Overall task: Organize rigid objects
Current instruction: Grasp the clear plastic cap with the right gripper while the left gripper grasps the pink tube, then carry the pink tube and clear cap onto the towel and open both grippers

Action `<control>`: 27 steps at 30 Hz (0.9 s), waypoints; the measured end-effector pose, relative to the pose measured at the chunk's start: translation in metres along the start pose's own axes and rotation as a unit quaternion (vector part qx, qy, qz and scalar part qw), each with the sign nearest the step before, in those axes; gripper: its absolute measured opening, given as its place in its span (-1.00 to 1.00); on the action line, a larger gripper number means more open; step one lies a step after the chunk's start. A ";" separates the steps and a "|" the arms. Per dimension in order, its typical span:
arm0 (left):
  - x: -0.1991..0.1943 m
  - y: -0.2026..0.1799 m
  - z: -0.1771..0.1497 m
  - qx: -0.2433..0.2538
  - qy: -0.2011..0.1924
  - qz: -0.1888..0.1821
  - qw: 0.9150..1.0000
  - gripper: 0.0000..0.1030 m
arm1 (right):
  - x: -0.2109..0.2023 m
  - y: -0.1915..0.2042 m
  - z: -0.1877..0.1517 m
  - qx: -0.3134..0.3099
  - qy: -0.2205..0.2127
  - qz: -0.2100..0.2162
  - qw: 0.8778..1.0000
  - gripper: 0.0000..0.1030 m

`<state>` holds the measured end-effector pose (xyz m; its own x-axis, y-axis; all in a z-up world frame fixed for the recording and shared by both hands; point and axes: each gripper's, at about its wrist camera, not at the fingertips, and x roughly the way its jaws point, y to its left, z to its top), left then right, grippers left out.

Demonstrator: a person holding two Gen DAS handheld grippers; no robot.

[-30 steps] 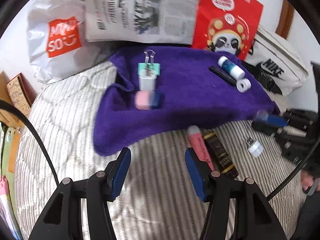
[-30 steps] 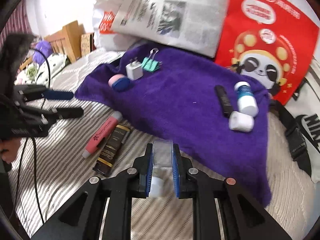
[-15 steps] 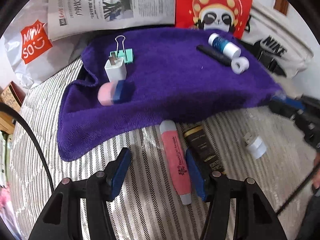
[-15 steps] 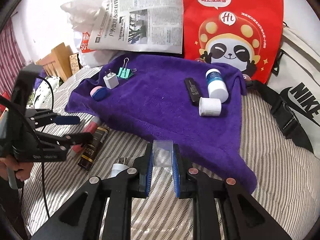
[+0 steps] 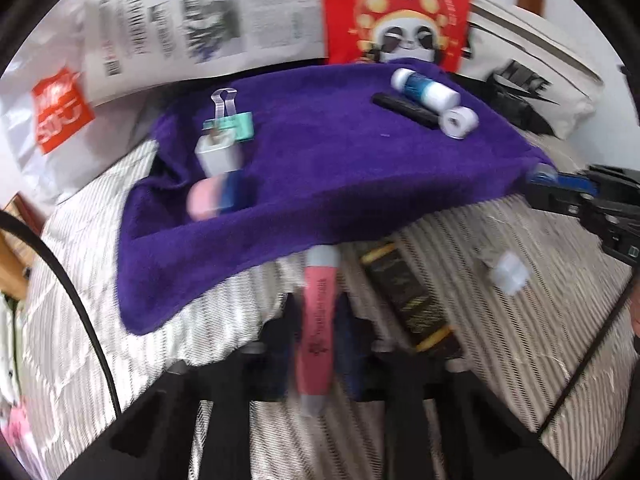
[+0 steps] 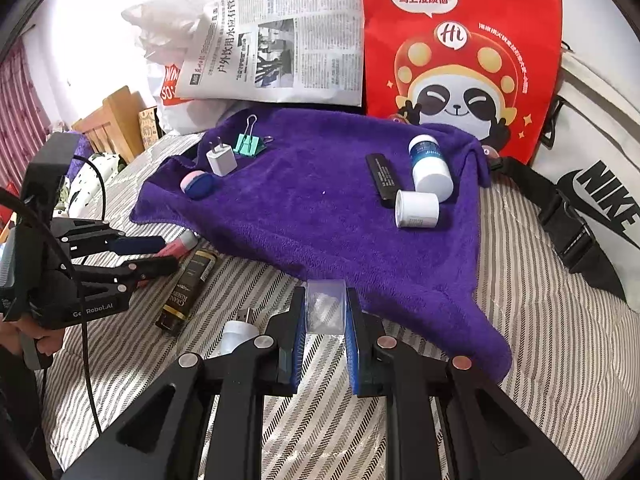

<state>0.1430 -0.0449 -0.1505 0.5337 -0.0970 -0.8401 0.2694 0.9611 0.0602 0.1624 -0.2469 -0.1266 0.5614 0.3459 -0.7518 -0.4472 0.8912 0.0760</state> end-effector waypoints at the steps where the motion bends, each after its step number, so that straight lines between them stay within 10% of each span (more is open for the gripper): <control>1: 0.000 -0.002 0.000 0.004 0.002 0.005 1.000 -0.69 | 0.000 -0.001 0.000 0.000 -0.001 -0.002 1.000 -0.66; 27: -0.036 0.035 0.013 -0.066 -0.024 -0.030 0.997 -0.70 | -0.018 -0.018 0.017 0.047 -0.016 0.022 0.999 -0.66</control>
<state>0.1433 -0.0113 -0.1113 0.5585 -0.1645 -0.8130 0.1958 0.9786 -0.0635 0.1729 -0.2643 -0.1034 0.5659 0.3926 -0.7250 -0.4054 0.8982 0.1699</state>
